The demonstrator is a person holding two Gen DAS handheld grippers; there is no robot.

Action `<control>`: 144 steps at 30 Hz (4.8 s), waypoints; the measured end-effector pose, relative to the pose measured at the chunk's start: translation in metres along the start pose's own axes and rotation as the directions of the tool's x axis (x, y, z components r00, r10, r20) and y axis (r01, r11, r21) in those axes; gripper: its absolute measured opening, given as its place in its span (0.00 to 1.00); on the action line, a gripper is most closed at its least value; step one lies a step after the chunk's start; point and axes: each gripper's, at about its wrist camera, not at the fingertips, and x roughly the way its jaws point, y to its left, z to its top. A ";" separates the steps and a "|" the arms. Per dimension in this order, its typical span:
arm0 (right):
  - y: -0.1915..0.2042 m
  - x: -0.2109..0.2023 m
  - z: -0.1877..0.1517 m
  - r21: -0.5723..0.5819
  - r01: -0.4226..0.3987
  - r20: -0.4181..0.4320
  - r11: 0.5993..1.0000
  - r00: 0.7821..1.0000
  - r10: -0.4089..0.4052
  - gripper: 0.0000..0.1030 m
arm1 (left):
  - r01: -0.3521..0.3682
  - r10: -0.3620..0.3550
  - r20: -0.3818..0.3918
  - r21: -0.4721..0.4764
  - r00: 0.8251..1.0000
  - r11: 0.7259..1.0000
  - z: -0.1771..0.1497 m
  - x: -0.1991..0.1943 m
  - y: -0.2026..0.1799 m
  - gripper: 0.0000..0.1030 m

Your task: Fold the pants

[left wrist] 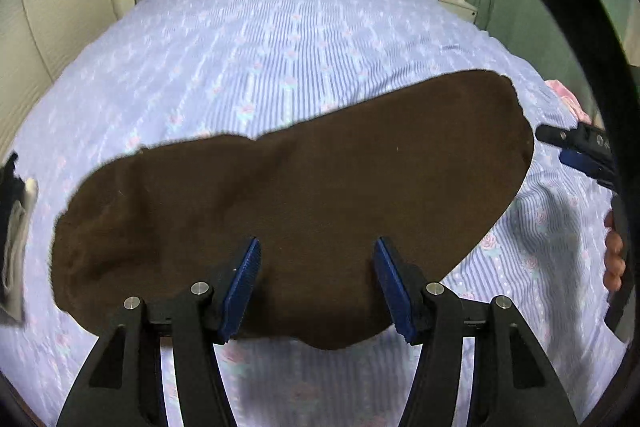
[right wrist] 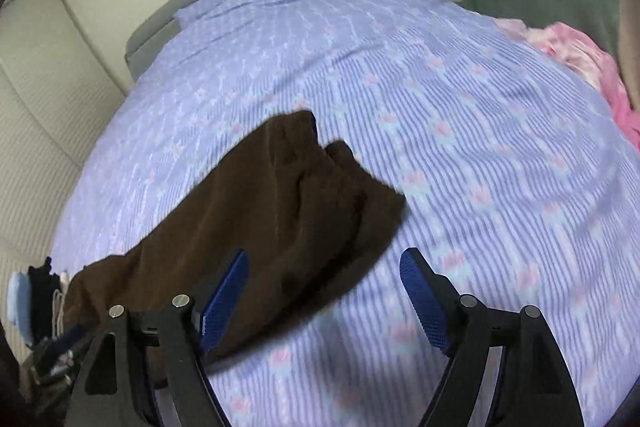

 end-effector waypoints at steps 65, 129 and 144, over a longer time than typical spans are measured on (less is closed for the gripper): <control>-0.062 0.054 0.045 -0.005 -0.154 -0.136 0.988 0.979 0.152 0.93 | 0.033 -0.032 -0.004 0.102 0.999 0.994 0.006 0.016 -0.081 0.63; 0.322 -0.067 -0.044 -0.369 0.095 0.031 0.925 0.995 -0.090 0.37 | -0.103 0.110 0.042 -0.146 0.993 0.984 -0.028 -0.080 0.186 0.63; 0.407 0.022 -0.119 -0.443 -0.050 -0.153 0.895 0.988 -0.020 0.61 | -0.163 0.163 -0.016 -0.195 0.987 0.967 -0.054 -0.080 0.243 0.64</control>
